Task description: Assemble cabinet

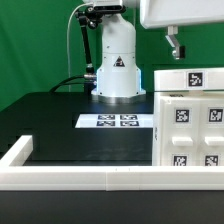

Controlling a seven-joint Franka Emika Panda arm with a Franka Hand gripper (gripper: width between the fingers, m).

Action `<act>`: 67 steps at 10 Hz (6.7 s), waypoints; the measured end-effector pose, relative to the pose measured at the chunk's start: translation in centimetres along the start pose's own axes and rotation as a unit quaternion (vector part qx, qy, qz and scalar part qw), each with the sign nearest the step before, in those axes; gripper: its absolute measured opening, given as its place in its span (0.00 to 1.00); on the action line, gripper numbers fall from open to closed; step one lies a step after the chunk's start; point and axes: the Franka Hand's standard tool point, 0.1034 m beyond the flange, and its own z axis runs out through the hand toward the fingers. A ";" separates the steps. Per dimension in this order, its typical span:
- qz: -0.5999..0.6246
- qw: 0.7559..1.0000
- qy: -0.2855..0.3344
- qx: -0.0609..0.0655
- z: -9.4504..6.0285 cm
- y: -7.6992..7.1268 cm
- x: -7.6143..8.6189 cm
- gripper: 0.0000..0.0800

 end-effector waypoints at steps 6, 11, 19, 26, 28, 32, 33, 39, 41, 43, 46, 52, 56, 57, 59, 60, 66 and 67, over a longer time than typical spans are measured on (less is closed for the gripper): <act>-0.274 0.961 -0.018 -0.005 1.0 0.4 -0.6 1.00; -0.424 0.905 -0.027 -0.008 1.6 1.2 -0.9 1.00; -0.469 0.882 -0.033 -0.010 2.3 2.3 -1.3 0.84; -0.452 0.891 -0.033 -0.010 2.3 2.4 -1.3 0.70; -0.391 0.920 -0.033 -0.012 2.3 2.4 -1.3 0.70; -0.209 0.977 -0.028 -0.018 2.4 2.1 -1.4 0.70; -0.152 0.988 -0.027 -0.020 2.4 1.9 -1.4 0.70; 0.113 0.993 -0.004 -0.025 2.5 1.8 -1.1 0.70; 0.166 0.986 -0.002 -0.025 2.5 1.7 -1.1 0.70; 0.245 0.969 -0.001 -0.024 2.5 1.7 -1.1 0.70; 0.394 0.919 0.012 -0.018 2.6 1.4 -1.5 0.70; 0.663 0.749 0.015 0.007 2.4 0.9 -1.3 0.70; 0.756 0.654 0.004 0.017 2.5 1.1 -1.3 0.70; 0.768 0.640 0.002 0.021 2.5 1.0 -1.3 0.70; 0.772 0.635 -0.001 0.024 2.5 0.9 -1.3 0.70; 0.766 0.642 -0.001 0.026 2.5 0.9 -1.2 0.90; 0.742 0.669 -0.001 0.036 1.7 0.5 -1.0 1.00; 0.735 0.677 -0.002 0.034 1.7 0.5 -1.1 1.00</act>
Offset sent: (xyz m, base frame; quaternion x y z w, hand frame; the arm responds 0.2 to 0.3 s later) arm 0.0006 0.0068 -0.0022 0.0395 -0.0433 -0.1990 0.9782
